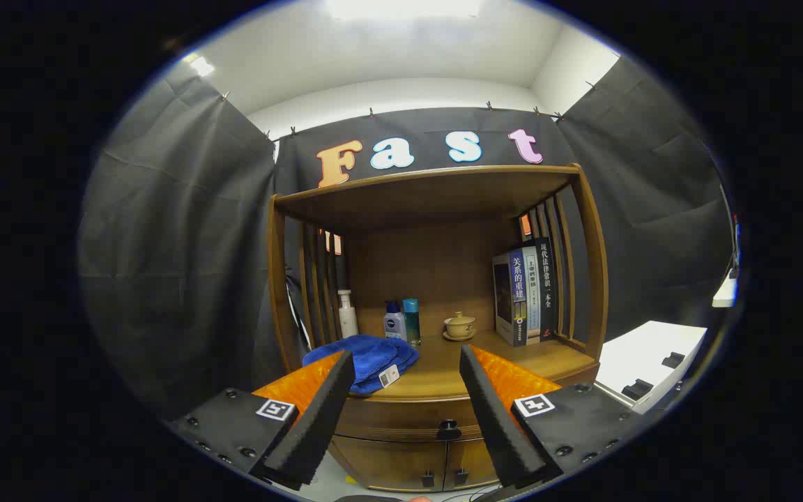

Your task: Pull open the drawer, take out the items inside it, and place them on the countertop above the cabinet.

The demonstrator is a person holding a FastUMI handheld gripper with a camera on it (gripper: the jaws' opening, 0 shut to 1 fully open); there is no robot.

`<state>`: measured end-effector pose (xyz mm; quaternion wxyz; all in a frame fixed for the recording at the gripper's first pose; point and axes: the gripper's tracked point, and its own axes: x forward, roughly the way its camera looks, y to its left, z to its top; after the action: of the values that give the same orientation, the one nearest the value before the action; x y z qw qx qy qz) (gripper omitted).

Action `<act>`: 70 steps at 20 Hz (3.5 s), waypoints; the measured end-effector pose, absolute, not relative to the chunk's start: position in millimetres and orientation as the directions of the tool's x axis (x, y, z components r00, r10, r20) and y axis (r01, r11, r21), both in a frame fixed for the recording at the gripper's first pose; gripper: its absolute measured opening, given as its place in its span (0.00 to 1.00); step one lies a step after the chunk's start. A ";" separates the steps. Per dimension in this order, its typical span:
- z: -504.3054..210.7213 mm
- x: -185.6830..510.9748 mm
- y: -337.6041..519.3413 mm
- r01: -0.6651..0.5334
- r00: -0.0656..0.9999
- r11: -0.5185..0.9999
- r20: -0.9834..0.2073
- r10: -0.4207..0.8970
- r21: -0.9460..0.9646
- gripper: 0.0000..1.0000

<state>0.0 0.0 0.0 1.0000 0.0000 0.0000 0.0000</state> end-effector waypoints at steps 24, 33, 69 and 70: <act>-6.5 2.7 0.0 -0.005 1.000 1.000 -0.006 0.005 0.011 0.98; -44.4 37.7 -25.5 0.018 1.000 1.000 -0.004 -0.018 -0.017 0.98; -266.1 86.4 -86.4 0.083 0.936 0.996 -0.347 -0.064 0.039 0.46; -264.4 80.2 -86.2 0.079 0.937 0.996 -0.344 -0.062 0.037 0.46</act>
<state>80.2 -86.2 -264.4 0.9838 0.0251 0.1740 -0.0359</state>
